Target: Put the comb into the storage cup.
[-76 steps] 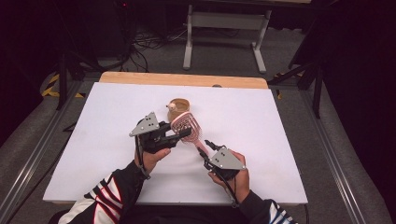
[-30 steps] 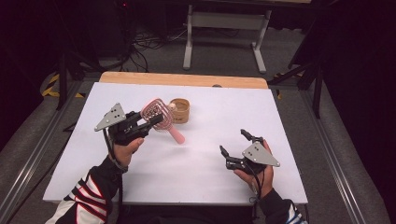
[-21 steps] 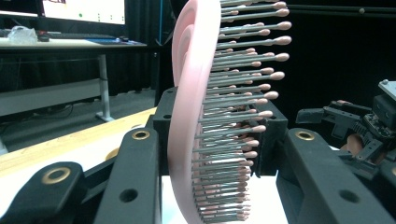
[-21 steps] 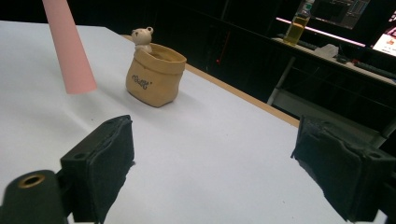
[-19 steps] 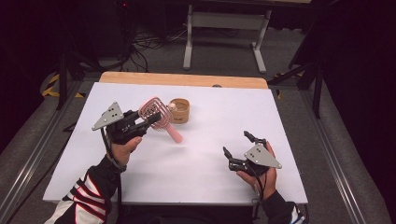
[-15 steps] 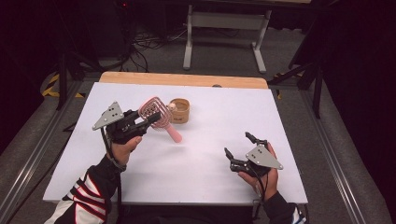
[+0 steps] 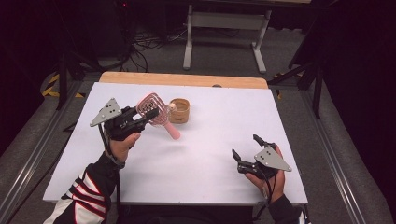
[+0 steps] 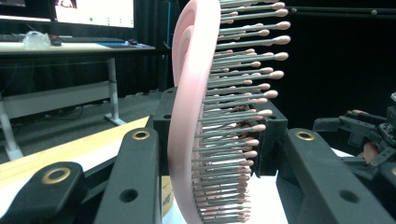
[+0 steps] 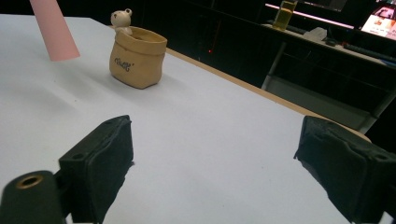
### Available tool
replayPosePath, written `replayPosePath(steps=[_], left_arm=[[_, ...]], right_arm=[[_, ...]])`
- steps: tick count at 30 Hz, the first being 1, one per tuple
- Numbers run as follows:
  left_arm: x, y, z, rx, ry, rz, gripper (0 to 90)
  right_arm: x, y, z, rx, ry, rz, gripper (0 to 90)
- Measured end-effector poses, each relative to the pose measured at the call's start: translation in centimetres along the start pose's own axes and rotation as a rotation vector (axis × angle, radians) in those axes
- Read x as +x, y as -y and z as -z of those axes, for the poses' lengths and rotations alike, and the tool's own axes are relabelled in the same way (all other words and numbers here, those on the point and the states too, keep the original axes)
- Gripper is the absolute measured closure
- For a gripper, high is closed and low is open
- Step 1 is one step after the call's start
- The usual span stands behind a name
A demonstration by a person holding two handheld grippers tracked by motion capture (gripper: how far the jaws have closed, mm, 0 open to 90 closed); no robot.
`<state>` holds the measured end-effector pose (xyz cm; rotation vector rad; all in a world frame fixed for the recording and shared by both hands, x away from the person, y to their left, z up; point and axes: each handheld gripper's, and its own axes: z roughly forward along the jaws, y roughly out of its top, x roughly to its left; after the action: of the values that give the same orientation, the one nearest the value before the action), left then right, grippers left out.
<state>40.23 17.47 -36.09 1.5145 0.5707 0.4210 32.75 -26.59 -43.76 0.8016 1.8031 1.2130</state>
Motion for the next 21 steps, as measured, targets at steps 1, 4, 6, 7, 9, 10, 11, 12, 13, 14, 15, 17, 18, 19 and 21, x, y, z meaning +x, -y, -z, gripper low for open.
replayPosePath(steps=[1,4,6,7,9,10,11,12,13,14,15,17,18,19,21], left_arm=[[0.0,-0.1,0.1,-0.003,-0.001,-0.001,63.2],[0.2,-0.5,0.2,-0.01,-0.006,-0.004,63.3],[0.4,-0.7,0.3,-0.012,-0.013,-0.009,63.3],[0.4,-0.8,0.3,-0.012,-0.016,-0.003,63.3],[0.5,-1.0,0.3,-0.013,-0.022,-0.007,63.3],[0.6,-1.1,0.3,-0.014,-0.028,-0.005,63.3],[0.7,-1.3,0.4,-0.015,-0.032,-0.009,63.3],[0.7,-1.4,0.4,-0.016,-0.033,-0.01,63.3],[0.8,-1.5,0.4,-0.018,-0.035,-0.009,63.3],[0.8,-1.7,0.4,-0.02,-0.04,-0.012,63.3],[0.9,-1.8,0.4,-0.018,-0.042,-0.016,63.3],[1.0,-2.1,0.4,-0.021,-0.045,-0.015,63.3],[1.1,-2.2,0.4,-0.02,-0.047,-0.019,63.3],[1.2,-2.4,0.3,-0.023,-0.049,-0.019,63.3],[1.3,-2.6,0.2,-0.024,-0.052,-0.019,63.3]], right_arm=[[0.0,0.0,0.0,-0.004,0.003,-0.008,10.3],[-0.2,0.1,0.0,-0.004,0.005,-0.016,8.8],[-0.1,0.1,-0.1,0.002,0.006,-0.012,8.7],[0.0,0.1,-0.1,0.002,0.005,-0.01,8.8],[0.1,0.0,-0.1,0.005,0.008,-0.003,8.8],[0.1,0.0,-0.1,0.005,0.008,0.002,8.9],[0.2,0.0,-0.1,0.006,0.006,0.005,9.0],[0.2,0.0,-0.1,0.007,0.006,0.007,9.2],[0.2,0.0,-0.1,0.009,0.003,0.011,9.4],[0.2,0.0,-0.2,0.009,0.002,0.012,9.4],[0.2,0.0,-0.2,0.011,0.001,0.01,9.4],[0.3,0.1,-0.3,0.012,0.001,0.01,9.4],[0.3,0.1,-0.3,0.012,0.002,0.012,9.4],[0.3,0.1,-0.3,0.012,0.002,0.012,9.5],[0.3,0.1,-0.3,0.014,0.0,0.015,9.6]])
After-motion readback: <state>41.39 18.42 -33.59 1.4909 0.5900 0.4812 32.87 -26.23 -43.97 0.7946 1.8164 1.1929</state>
